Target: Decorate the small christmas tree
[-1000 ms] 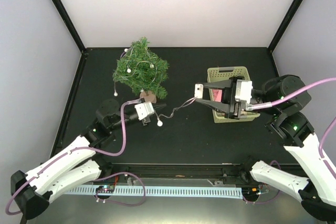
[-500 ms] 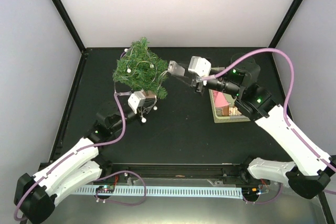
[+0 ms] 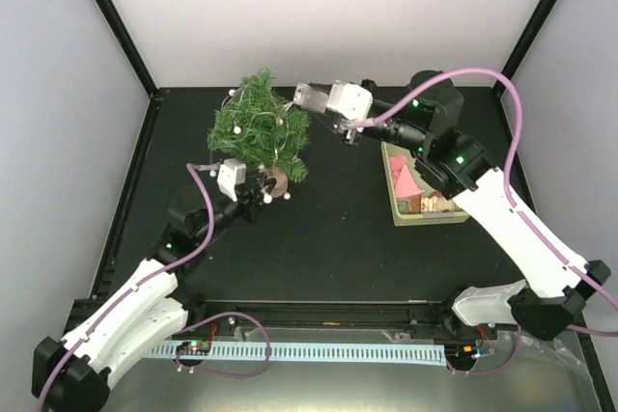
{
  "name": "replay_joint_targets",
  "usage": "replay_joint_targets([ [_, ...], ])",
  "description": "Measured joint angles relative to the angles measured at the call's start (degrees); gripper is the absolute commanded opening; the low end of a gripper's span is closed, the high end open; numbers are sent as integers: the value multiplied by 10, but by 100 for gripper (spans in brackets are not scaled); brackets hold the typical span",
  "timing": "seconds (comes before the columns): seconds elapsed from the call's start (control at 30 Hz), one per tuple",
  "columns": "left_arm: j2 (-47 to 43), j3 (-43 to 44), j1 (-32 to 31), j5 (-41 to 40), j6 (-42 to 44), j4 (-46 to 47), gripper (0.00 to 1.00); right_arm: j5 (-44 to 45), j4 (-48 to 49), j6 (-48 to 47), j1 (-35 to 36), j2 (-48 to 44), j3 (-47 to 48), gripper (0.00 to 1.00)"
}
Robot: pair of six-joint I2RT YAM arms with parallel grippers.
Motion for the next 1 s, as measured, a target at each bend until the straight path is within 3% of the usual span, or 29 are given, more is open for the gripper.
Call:
replay_joint_targets([
  [0.1, -9, 0, 19, -21, -28, -31, 48, 7, -1, -18, 1, 38, 42, 28],
  [0.4, -98, 24, 27, -138, -79, -185, 49, 43, -25, -74, 46, 109, 96, 28],
  [0.53, -128, 60, 28, -173, -73, -235, 56, 58, -42, -93, 68, 148, 143, 28],
  [0.7, -146, 120, 28, -150, -33, -221, 61, 72, -59, -110, 88, 194, 212, 28],
  [0.87, -132, 151, 28, -100, 8, -185, 59, 90, -80, -131, 104, 246, 296, 28],
  [1.0, -82, 184, 28, -111, 25, -190, 57, 104, -90, -144, 111, 277, 343, 28],
])
